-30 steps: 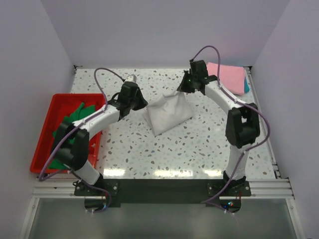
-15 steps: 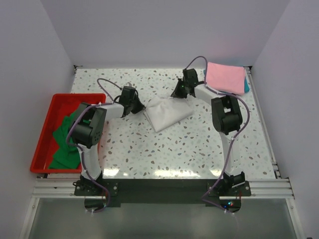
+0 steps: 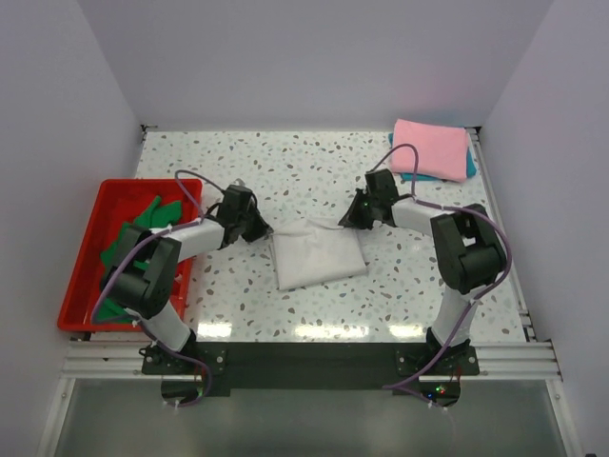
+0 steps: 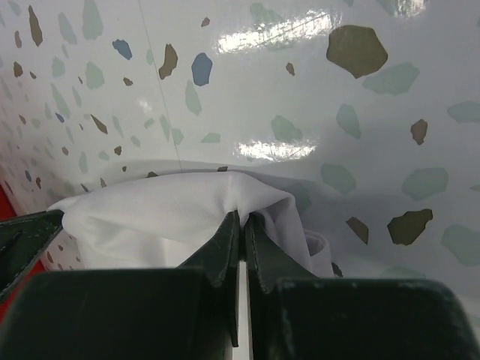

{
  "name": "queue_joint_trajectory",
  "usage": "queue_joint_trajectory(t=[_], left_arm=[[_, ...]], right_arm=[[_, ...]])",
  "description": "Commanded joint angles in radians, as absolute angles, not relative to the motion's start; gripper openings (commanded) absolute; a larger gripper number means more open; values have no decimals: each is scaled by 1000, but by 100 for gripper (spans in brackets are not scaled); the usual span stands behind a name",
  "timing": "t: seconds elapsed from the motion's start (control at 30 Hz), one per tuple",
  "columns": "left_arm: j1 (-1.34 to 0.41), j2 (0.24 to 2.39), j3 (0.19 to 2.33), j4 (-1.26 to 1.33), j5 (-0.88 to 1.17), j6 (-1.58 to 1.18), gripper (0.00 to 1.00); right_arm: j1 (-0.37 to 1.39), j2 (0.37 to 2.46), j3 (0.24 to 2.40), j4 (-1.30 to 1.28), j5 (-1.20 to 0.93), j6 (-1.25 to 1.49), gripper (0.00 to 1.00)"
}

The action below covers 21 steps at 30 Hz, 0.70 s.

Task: Fold and stack the t-shirts
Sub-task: Fold the tshirt

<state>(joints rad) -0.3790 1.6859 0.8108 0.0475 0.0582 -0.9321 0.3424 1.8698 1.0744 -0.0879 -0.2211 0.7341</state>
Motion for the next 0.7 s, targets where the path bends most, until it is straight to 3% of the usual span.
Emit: queue_joint_trajectory(t=[0.0, 0.67], left_arm=[[-368, 1620, 877, -58, 17, -905, 0], [-314, 1611, 965, -166, 3, -847, 0]], right_arm=[[339, 1818, 1098, -126, -213, 736, 0], [279, 1855, 1253, -112, -305, 721, 0]])
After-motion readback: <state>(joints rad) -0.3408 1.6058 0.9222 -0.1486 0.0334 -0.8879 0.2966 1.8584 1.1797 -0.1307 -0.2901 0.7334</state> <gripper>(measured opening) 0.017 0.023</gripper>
